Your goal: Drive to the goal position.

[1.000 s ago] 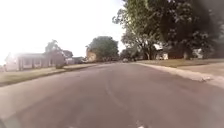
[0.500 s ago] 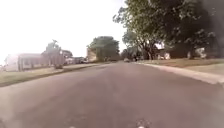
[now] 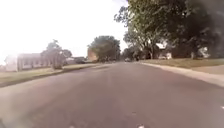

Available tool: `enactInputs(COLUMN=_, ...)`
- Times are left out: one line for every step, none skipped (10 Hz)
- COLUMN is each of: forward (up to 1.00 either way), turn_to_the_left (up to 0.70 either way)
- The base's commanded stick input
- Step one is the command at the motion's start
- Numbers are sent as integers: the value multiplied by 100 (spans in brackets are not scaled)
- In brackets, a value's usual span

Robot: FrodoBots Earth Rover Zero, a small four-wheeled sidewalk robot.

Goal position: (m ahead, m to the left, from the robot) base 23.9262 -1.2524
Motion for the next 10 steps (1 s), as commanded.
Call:
enactInputs(forward=100, turn_to_the_left=-8)
enactInputs(forward=100, turn_to_the_left=0)
enactInputs(forward=100, turn_to_the_left=0)
enactInputs(forward=100, turn_to_the_left=0)
enactInputs(forward=100, turn_to_the_left=0)
enactInputs(forward=100, turn_to_the_left=0)
enactInputs(forward=100, turn_to_the_left=0)
enactInputs(forward=100, turn_to_the_left=0)
enactInputs(forward=100, turn_to_the_left=-22)
enactInputs(forward=100, turn_to_the_left=-37)
